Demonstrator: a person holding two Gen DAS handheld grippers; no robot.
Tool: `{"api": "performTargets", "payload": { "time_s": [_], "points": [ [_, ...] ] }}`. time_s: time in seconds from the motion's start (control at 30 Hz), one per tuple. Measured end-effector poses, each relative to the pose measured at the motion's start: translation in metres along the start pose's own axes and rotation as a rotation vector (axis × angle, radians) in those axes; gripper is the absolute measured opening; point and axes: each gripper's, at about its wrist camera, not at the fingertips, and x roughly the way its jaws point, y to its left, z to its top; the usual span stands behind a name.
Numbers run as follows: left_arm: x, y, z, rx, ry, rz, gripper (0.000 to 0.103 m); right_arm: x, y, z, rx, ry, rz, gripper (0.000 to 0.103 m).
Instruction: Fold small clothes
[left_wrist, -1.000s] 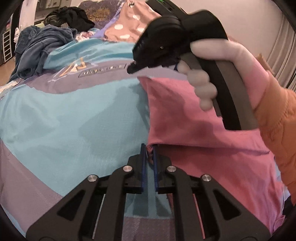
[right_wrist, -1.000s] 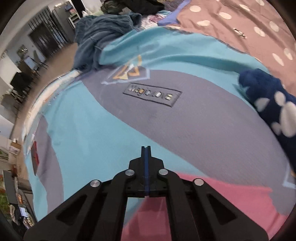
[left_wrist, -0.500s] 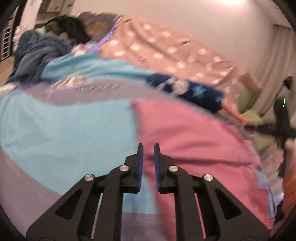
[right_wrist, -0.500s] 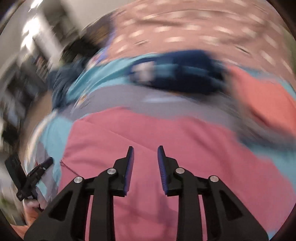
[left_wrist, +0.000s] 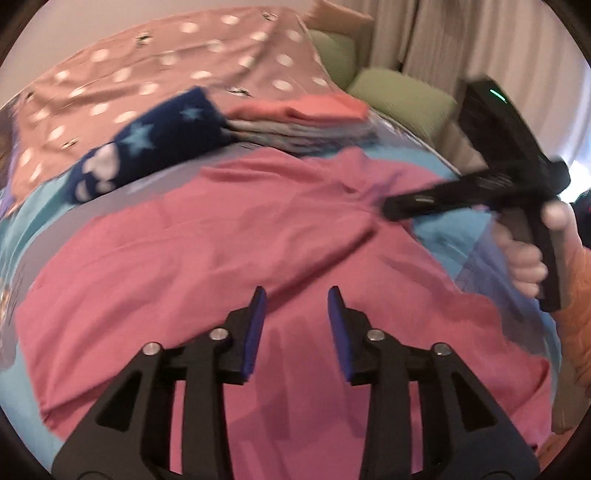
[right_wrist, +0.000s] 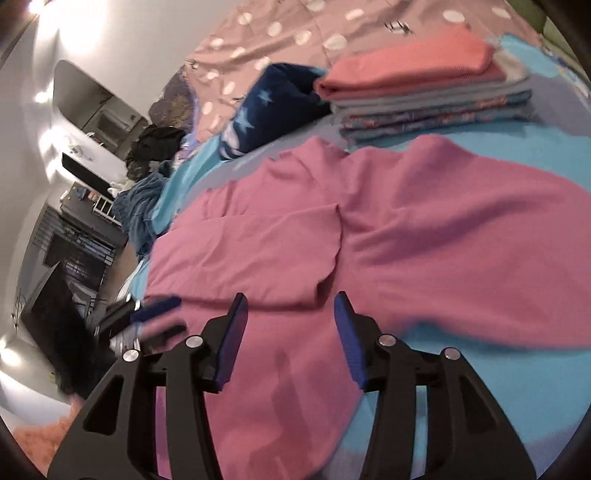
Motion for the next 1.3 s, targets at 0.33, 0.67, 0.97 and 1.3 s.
{"api": "performTargets", "payload": {
  "time_s": [0.33,0.67,0.97,1.3],
  "points": [
    [0.055,-0.015,0.026,0.091,0.078,0.110,0.051,-0.003,-0.013,0.028,0.141,-0.140,0.388,0.049],
    [0.068,0.035,0.042,-0.115,0.067,0.095,0.054,0.010,-0.041,0.011,0.157,-0.054,0.321,0.055],
    [0.057,0.020,0.029,-0.069,0.061,0.069,0.053,0.028,-0.019,0.018,0.144,-0.004,0.281,0.041],
    [-0.027,0.071,-0.008,-0.160,-0.051,0.187,0.065,-0.034,-0.022,0.006,0.176,-0.061,0.145,0.012]
  ]
}}
